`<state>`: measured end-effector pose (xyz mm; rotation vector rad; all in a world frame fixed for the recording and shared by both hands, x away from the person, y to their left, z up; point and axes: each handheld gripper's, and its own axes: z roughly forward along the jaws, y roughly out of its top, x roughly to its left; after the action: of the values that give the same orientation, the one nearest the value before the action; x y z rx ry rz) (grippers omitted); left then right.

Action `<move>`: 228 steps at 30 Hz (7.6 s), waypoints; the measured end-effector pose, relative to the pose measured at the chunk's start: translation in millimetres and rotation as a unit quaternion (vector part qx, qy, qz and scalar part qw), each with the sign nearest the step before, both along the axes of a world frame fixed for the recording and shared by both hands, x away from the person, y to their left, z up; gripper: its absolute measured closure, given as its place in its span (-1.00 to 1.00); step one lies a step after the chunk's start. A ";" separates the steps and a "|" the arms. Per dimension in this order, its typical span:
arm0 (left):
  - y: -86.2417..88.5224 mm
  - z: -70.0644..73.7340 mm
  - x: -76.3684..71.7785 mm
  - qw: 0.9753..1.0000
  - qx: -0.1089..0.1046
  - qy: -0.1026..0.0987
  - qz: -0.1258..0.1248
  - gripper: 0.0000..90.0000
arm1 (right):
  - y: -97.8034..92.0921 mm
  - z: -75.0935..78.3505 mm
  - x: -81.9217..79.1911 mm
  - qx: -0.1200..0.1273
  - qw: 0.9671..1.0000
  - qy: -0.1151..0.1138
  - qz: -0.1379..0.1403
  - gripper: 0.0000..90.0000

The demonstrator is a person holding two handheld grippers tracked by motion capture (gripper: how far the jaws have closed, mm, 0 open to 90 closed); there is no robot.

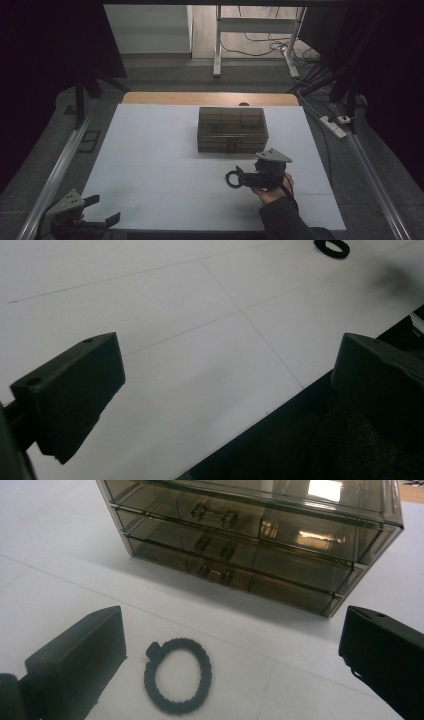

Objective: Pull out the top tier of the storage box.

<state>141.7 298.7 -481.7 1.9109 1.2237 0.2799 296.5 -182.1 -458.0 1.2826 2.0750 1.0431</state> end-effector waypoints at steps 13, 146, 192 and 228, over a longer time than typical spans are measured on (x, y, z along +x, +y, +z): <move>0.3 -0.1 0.2 1.000 -0.001 0.001 -0.001 -1.00 | 15.8 -3.2 13.8 -0.002 1.000 -0.012 -0.018 -1.00; 4.3 -1.6 1.3 1.000 -0.017 0.011 0.006 -0.99 | 77.2 -19.2 16.3 -0.001 0.986 -0.059 -0.156 0.50; 5.0 -1.9 1.3 1.000 -0.022 0.012 0.009 -0.99 | 20.9 27.6 60.0 0.027 0.980 0.080 0.180 -0.97; 6.3 -2.2 0.6 1.000 -0.026 0.013 0.011 -0.99 | 27.9 50.6 111.1 -0.108 0.933 0.097 0.330 0.70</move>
<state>142.3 305.0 -483.9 1.8620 1.2583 0.2322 407.6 -154.2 -407.4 0.5935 2.7793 0.9229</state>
